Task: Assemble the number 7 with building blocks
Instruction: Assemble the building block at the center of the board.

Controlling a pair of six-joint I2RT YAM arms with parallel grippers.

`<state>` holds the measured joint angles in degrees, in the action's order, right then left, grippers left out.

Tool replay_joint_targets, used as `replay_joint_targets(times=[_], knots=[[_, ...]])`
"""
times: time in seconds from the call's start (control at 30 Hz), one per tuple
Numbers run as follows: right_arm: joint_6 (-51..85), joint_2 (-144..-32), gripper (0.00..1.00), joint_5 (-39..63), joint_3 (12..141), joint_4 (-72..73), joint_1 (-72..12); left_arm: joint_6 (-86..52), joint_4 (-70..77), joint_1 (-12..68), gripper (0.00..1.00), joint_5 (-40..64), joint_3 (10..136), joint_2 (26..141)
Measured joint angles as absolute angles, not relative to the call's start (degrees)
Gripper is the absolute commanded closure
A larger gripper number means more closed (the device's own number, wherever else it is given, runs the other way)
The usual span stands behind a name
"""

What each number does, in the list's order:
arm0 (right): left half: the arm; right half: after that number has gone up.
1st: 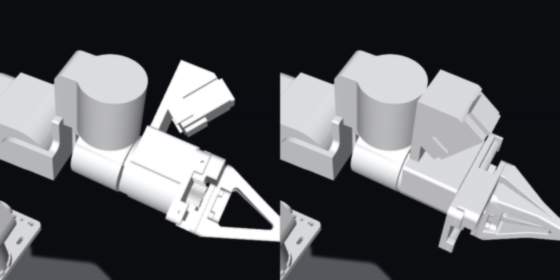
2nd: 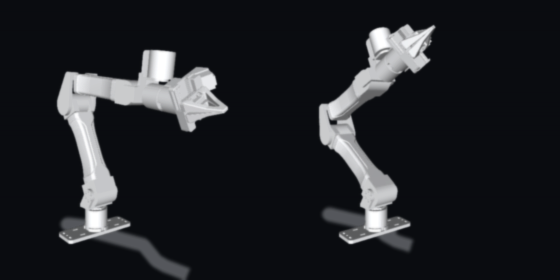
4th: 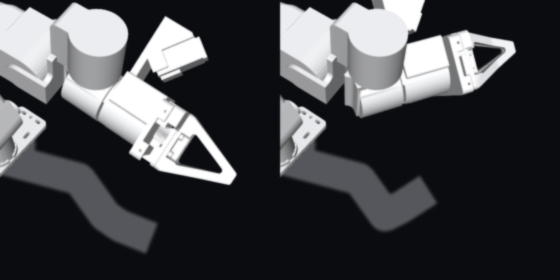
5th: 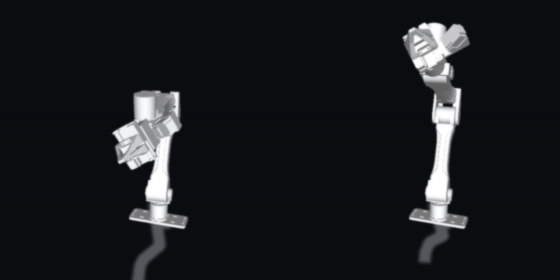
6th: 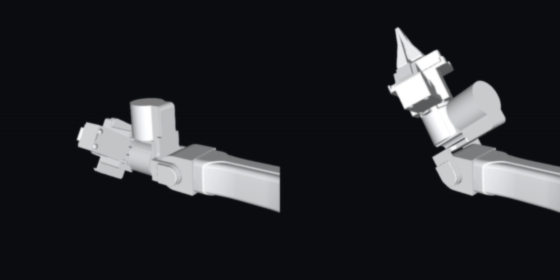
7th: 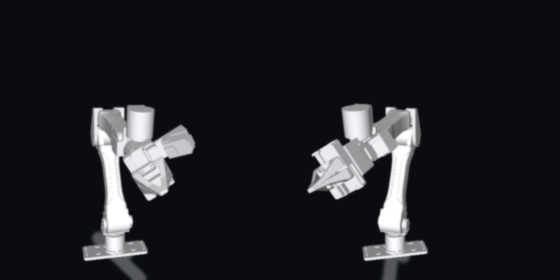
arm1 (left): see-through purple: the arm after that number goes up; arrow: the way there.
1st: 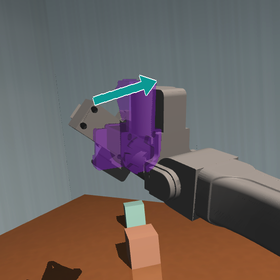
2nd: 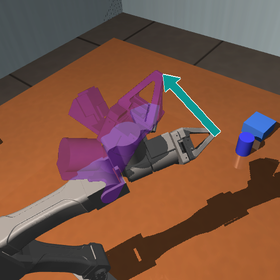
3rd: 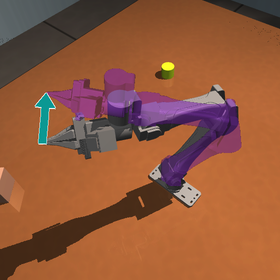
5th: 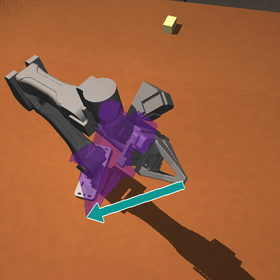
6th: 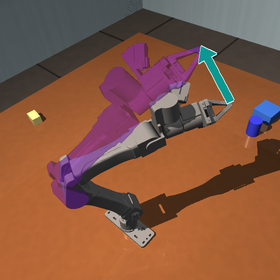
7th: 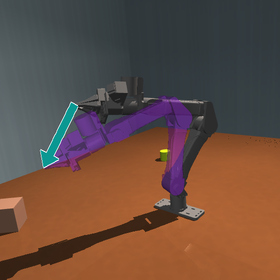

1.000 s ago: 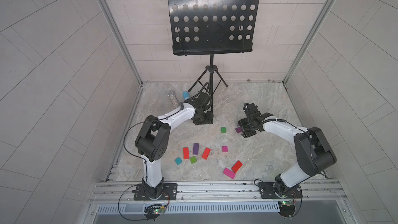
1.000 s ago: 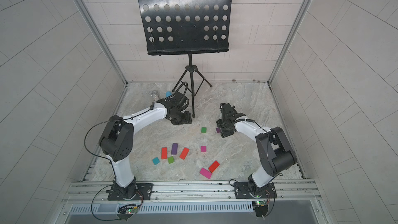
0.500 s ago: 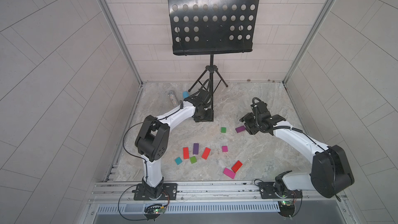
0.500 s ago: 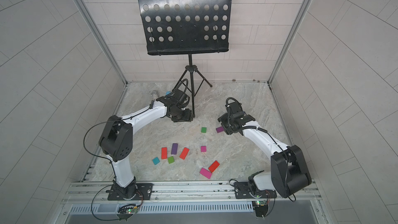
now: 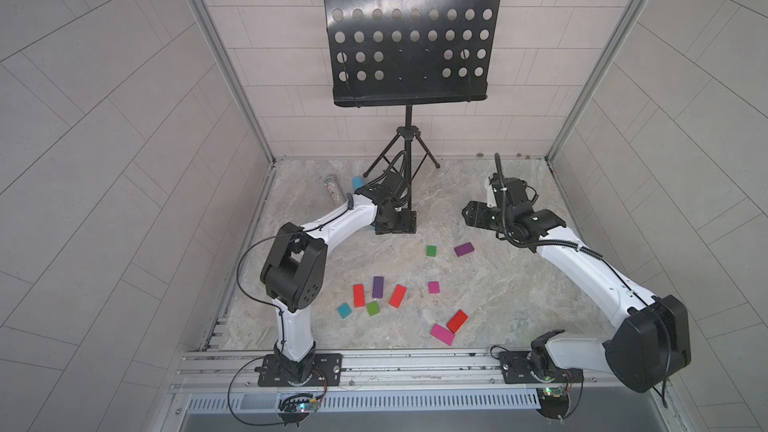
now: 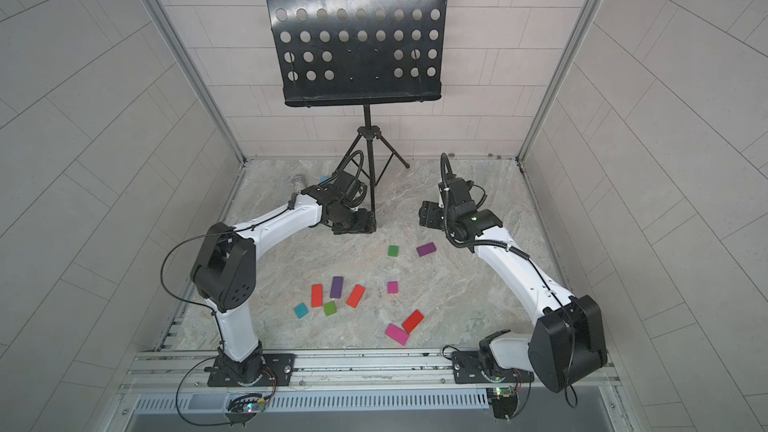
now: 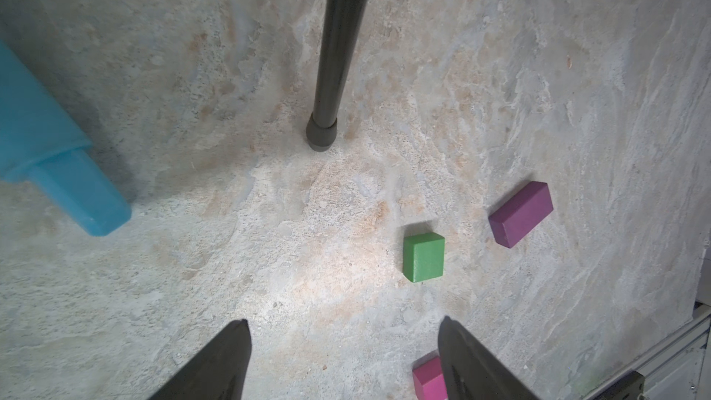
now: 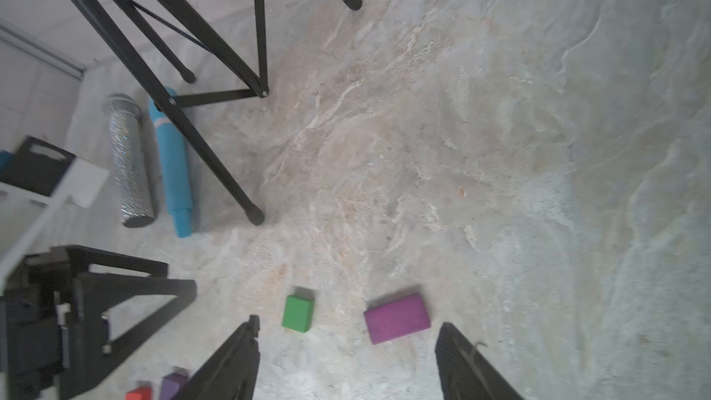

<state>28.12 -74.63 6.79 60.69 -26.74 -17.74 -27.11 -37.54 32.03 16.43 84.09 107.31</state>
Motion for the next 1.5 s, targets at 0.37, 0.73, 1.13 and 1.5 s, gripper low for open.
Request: replay_joint_targets(times=[0.37, 0.73, 1.13, 1.5], knots=[[20.3, -77.8, 0.3, 16.4, 52.4, -26.2, -6.9, -28.1, -37.7, 32.0, 0.25, 18.9, 83.5, 107.7], [19.2, -87.9, 0.38, 25.1, 53.0, -25.1, -6.7, -30.4, -37.6, 33.6, 0.35, 23.9, 83.8, 115.0], [19.0, -92.6, 0.5, 26.7, 54.0, -24.1, -6.7, -31.3, -37.5, 34.7, 0.42, 26.1, 87.0, 118.0], [20.2, -93.9, 0.56, 27.5, 54.0, -22.3, -6.8, -31.6, -37.0, 35.5, 0.49, 28.3, 88.6, 120.0]])
